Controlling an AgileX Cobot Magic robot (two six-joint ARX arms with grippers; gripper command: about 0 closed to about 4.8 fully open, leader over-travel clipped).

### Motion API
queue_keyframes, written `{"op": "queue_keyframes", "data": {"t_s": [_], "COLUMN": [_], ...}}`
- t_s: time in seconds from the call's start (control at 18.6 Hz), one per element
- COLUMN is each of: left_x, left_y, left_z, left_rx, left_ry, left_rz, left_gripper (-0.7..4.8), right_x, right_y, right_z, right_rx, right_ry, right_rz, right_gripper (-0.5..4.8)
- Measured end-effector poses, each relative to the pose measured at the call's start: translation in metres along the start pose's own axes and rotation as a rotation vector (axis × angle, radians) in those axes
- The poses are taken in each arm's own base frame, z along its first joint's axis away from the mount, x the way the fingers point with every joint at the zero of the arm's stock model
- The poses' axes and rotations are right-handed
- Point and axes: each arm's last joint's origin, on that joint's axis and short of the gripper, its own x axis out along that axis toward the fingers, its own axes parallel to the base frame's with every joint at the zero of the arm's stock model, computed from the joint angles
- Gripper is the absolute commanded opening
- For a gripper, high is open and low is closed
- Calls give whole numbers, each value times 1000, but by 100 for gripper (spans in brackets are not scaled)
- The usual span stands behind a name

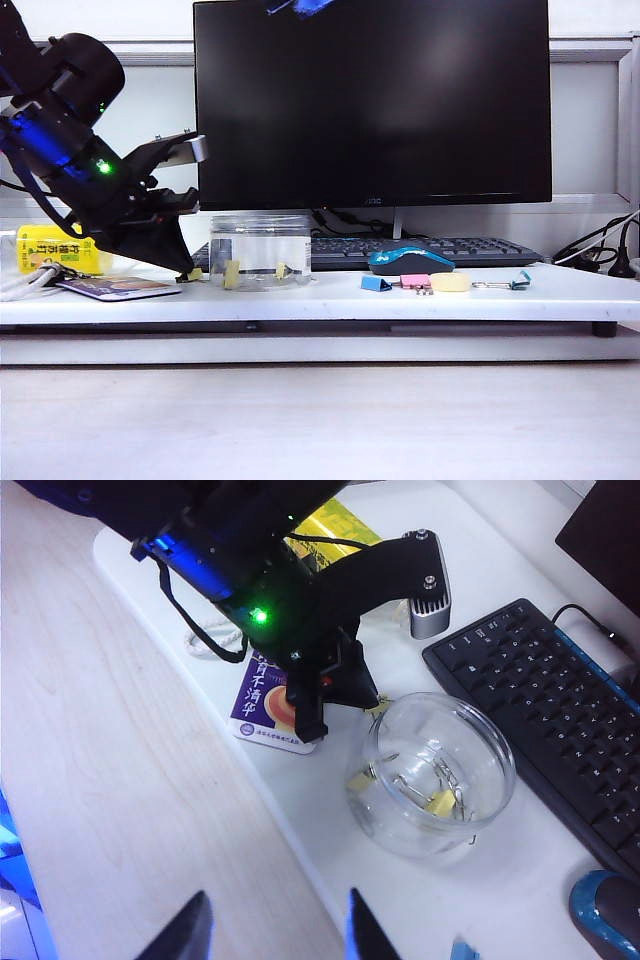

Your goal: Pick up the clips with the largest number of clips of the same color on the table and place them in a round transparent plastic box.

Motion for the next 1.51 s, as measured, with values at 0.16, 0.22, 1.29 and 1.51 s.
{"op": "queue_keyframes", "data": {"t_s": [0.16, 0.22, 1.29, 1.51], "left_x": [-5, -7, 11, 12], "left_y": [-1, -3, -35, -34], "left_z": [2, 4, 7, 11], "left_rx": [-4, 2, 130, 105], "left_ry": [7, -2, 9, -33], "left_rz": [-3, -5, 207, 221], "left_gripper": [158, 158, 266, 146], "right_x": [0, 0, 1, 1], "right_y": [0, 0, -7, -7], "right_z": [-2, -2, -4, -4], "right_rx": [-2, -2, 11, 11], "right_ry": [16, 20, 33, 34], "right_rz": [1, -3, -29, -29], "right_gripper": [179, 179, 179, 179]}}
